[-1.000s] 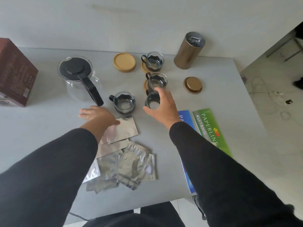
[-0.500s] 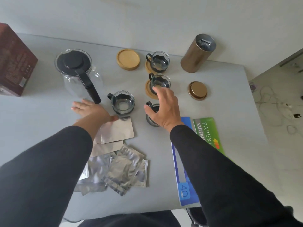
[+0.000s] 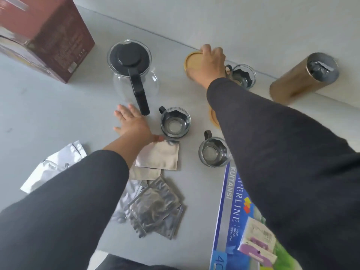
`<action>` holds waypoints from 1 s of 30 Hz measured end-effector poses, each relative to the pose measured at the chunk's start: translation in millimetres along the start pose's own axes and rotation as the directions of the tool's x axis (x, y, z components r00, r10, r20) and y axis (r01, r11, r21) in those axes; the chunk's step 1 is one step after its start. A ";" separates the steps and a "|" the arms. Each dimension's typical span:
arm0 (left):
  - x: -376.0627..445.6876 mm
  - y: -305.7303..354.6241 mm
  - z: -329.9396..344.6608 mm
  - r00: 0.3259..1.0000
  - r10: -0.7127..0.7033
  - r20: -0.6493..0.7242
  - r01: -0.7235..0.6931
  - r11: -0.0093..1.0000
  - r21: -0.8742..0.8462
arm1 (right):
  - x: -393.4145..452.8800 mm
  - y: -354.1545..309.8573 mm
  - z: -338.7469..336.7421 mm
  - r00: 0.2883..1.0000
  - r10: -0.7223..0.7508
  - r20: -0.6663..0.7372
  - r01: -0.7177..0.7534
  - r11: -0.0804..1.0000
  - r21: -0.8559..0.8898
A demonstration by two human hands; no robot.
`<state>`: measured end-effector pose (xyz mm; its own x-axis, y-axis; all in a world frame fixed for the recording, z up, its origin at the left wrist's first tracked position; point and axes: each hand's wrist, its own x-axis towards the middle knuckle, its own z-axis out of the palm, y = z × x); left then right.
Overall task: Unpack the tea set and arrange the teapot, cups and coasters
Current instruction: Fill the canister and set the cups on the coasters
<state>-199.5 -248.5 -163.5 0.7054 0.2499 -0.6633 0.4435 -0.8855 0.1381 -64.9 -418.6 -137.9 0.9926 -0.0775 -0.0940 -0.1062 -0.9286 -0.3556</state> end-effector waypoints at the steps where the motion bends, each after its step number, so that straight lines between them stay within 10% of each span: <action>1: 1.0 -0.3 0.4 1.000 0.004 -0.003 -0.004 1.000 0.004 | 7.0 0.3 1.7 1.000 0.002 0.023 -0.002 1.000 -0.003; 13: 8.2 1.2 4.9 1.000 -0.005 -0.009 0.005 0.999 0.033 | 36.6 8.0 22.8 0.993 0.066 0.097 -0.063 0.997 -0.036; 23: 5.6 0.2 3.5 1.000 0.000 -0.016 0.001 0.999 0.035 | -11.9 1.2 21.7 0.906 -0.389 0.167 0.403 0.913 -0.063; 30: 5.2 -1.1 3.5 1.000 0.005 -0.004 -0.005 1.000 0.019 | -42.7 16.9 34.5 0.903 -0.337 0.266 0.344 0.939 0.022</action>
<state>-198.3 -247.6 -169.8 0.7098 0.2468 -0.6597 0.4295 -0.8940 0.1277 -111.2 -418.4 -172.0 0.9163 0.3396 -0.2122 0.2403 -0.8903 -0.3869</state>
